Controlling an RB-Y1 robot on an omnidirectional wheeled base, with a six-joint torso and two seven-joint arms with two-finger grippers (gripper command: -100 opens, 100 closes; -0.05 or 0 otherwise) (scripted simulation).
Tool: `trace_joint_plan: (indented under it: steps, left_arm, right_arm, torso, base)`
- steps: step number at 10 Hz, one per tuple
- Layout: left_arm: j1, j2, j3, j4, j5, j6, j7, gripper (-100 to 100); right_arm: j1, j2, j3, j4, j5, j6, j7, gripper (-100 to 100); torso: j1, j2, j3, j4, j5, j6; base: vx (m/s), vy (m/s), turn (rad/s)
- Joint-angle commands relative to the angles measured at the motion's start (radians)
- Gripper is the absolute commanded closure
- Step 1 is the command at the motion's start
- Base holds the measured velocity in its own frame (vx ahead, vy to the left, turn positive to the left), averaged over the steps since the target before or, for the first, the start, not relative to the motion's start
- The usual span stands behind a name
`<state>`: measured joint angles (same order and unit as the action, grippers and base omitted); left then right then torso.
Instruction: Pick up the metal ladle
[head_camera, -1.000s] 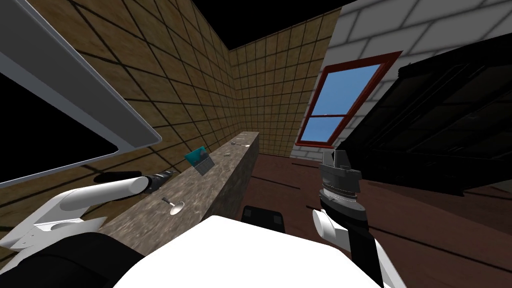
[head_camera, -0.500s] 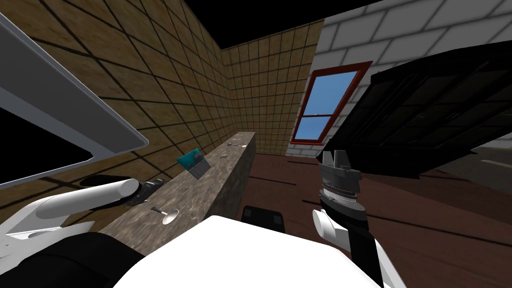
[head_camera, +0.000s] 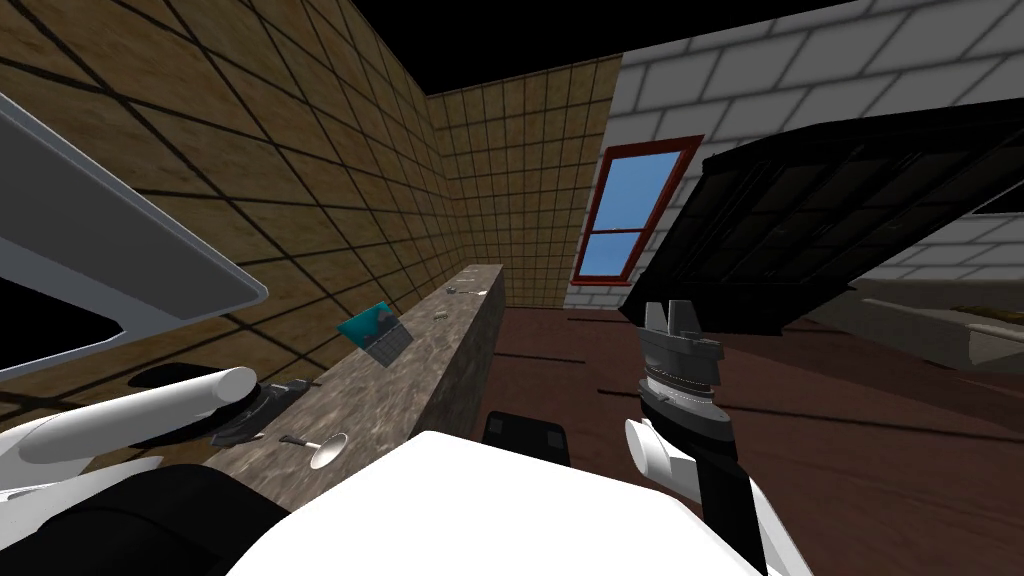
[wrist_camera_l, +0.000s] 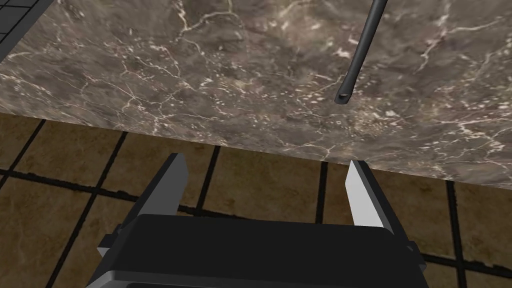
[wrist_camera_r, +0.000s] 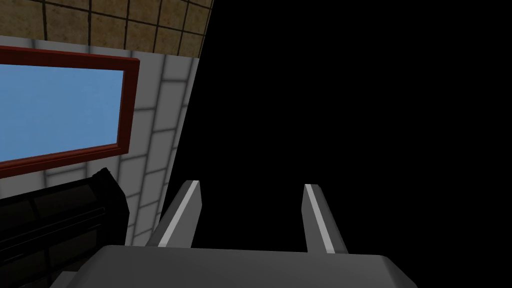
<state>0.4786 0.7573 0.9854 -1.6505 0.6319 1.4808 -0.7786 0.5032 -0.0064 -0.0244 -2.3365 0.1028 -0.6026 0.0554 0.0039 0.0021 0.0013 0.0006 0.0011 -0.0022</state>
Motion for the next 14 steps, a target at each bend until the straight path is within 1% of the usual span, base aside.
trace_joint_plan:
  steps: [1,2,3,5,7,9,10,11,12,14]
  left_arm:
    - [0.008,-0.016,0.005,-0.005,-0.006,0.037,-0.006,-100]
    - [0.012,-0.024,0.013,0.02,-0.009,0.071,-0.022,-100]
    - [0.012,-0.024,0.013,0.02,-0.009,0.072,-0.022,-100]
    - [0.018,-0.045,0.022,0.067,-0.015,0.129,-0.048,-100]
    - [0.022,-0.071,0.023,0.106,-0.018,0.17,-0.067,-100]
    - [0.022,-0.1,0.016,0.134,-0.019,0.194,-0.078,-100]
    - [0.023,-0.094,0.017,0.132,-0.02,0.178,-0.078,-100]
    - [0.023,-0.096,0.017,0.134,-0.02,0.179,-0.08,0]
    - [0.014,-0.106,-0.006,0.155,-0.032,0.146,-0.073,-100]
    - [0.004,-0.115,-0.03,0.177,-0.043,0.114,-0.066,-100]
  right_arm:
    - [0.0,0.0,0.0,0.0,0.0,0.0,0.0,0]
    - [0.0,0.0,0.0,0.0,0.0,0.0,0.0,0]
    - [0.0,0.0,0.0,0.0,0.0,0.0,0.0,0]
    - [0.0,0.0,0.0,0.0,0.0,0.0,0.0,0]
    - [0.0,0.0,0.0,0.0,0.0,0.0,0.0,0]
    - [0.0,0.0,0.0,0.0,0.0,0.0,0.0,0]
    - [0.0,0.0,0.0,0.0,0.0,0.0,0.0,0]
    - [0.0,0.0,0.0,0.0,0.0,0.0,0.0,0]
    - [0.0,0.0,0.0,0.0,0.0,0.0,0.0,0]
    - [0.0,0.0,0.0,0.0,0.0,0.0,0.0,0]
  torso:
    - [0.0,0.0,0.0,0.0,0.0,0.0]
    - [0.0,0.0,0.0,0.0,0.0,-0.001]
    - [-0.001,-0.001,0.0,0.0,0.0,0.0]
    - [-0.002,-0.001,-0.001,0.0,0.0,0.0]
    - [0.0,-0.001,0.0,0.0,0.0,0.0]
    - [-0.001,-0.002,-0.001,0.0,0.0,-0.001]
    - [-0.001,-0.002,-0.001,0.0,0.0,-0.001]
    - [-0.002,-0.003,-0.002,-0.001,-0.001,-0.001]
    - [-0.003,-0.003,-0.002,-0.001,-0.001,-0.001]
    - [-0.002,-0.001,-0.001,0.0,0.0,-0.001]
  base:
    - [-0.026,0.038,-0.083]
    - [-0.021,0.029,-0.112]
    - [-0.02,0.02,-0.062]
    - [-0.021,0.026,-0.13]
    - [-0.022,0.045,-0.131]
    - [0.001,0.026,-0.09]
    - [0.002,0.01,-0.012]
    - [0.0,0.0,0.0]
    - [-0.019,0.012,-0.029]
    - [-0.037,0.021,-0.028]
